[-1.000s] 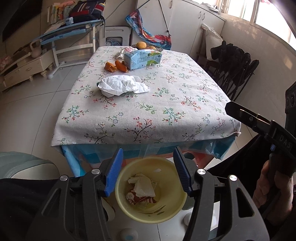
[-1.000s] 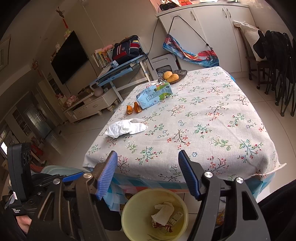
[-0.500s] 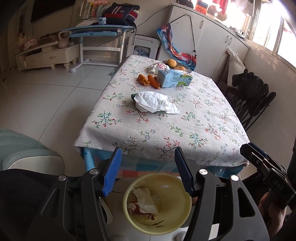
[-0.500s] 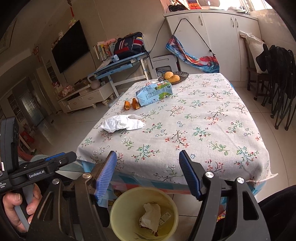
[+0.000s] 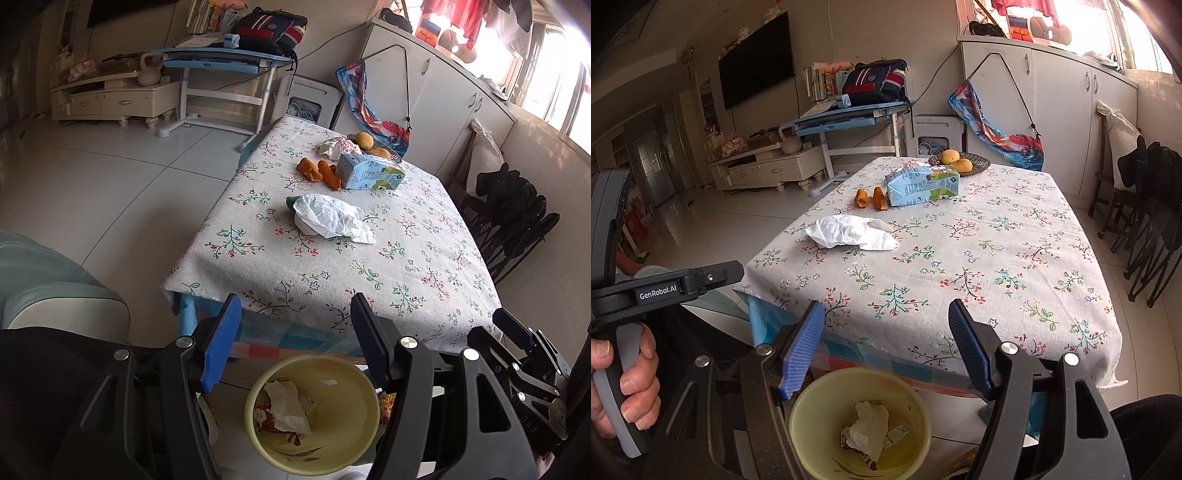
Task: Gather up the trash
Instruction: 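Reach the right gripper to the white tissue on the table and grasp it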
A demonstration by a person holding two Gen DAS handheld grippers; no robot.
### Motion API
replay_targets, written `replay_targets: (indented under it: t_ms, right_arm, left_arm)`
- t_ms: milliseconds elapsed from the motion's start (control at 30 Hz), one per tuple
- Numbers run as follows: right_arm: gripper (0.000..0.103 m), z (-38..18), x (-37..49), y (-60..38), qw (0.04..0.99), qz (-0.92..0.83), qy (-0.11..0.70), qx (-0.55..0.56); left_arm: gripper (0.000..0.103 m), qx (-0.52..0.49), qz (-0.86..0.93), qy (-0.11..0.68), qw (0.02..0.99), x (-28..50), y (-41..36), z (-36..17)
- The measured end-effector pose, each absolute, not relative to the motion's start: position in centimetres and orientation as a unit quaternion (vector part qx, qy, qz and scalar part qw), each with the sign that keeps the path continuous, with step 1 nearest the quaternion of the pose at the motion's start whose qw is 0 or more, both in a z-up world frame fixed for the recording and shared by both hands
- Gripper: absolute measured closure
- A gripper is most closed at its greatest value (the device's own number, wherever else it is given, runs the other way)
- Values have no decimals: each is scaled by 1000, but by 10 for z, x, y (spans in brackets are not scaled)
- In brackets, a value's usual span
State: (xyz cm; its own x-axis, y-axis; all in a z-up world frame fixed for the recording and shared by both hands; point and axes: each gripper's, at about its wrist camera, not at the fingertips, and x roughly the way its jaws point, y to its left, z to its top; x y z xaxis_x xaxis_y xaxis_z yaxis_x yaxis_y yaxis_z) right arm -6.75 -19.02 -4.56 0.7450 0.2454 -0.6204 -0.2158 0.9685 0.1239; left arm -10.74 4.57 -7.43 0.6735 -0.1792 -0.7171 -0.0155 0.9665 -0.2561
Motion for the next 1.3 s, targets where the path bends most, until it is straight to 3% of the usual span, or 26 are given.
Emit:
replay_targets:
  t_ms: [433, 1100, 1167, 1233, 1300]
  right_arm:
    - [36, -48, -49, -172, 924, 157, 347, 34]
    - [36, -92, 74, -83, 899, 195, 391, -23]
    - [44, -98, 82, -81, 898, 190, 397, -26]
    - [62, -101, 88, -84, 896, 184, 403, -23]
    - [74, -100, 90, -93, 896, 183, 405, -6]
  left_arm:
    - [41, -132, -16, 367, 921, -113, 54, -64]
    - [37, -176, -9, 363, 915, -102, 73, -66]
    - [37, -180, -9, 364, 914, -100, 74, -67]
    - [37, -182, -9, 366, 912, -99, 74, -67]
    - [37, -186, -9, 367, 911, -98, 75, -68]
